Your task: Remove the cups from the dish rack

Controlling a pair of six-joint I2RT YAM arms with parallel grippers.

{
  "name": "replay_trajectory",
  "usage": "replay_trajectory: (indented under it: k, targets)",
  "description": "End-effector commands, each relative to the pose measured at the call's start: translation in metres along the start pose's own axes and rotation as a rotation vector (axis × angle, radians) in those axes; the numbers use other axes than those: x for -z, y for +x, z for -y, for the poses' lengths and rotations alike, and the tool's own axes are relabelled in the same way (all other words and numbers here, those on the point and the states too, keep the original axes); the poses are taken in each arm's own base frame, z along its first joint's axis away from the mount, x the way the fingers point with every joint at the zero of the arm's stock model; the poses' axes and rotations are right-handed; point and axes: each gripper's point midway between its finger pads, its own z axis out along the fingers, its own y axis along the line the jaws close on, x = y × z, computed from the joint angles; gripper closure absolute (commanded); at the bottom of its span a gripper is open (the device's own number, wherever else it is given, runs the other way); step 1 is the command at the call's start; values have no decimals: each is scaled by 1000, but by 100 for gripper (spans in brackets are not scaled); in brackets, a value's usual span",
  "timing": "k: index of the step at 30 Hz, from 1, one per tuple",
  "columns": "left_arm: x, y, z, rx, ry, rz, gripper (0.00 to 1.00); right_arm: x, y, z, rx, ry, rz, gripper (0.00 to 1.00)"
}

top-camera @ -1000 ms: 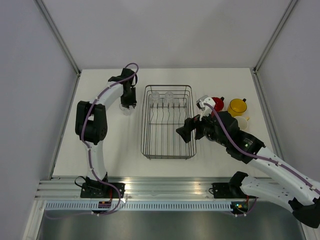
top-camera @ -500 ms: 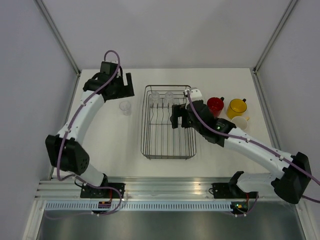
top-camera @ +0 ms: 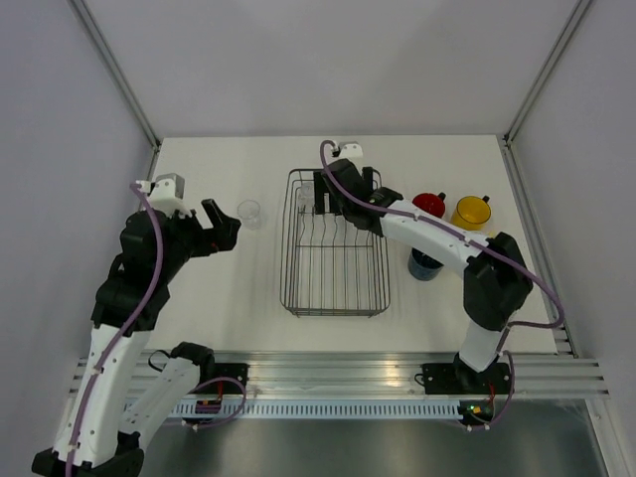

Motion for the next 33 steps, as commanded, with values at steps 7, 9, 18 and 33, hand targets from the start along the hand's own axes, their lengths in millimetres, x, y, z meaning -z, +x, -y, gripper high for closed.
replay_trajectory:
  k: [7,9,18,33]
  targets:
    - [10,40,-21,-85,-3,32,0,-64,-17,10,30,112,-42,14]
    - [5,47,-21,-79,10,33,0,-78,-14,13,35,128,-63,16]
    - [1,54,-16,-97,46,-5,0,-115,-7,23,45,154,-113,22]
    - [-1,58,-12,-101,70,-22,0,-131,14,26,65,164,-162,54]
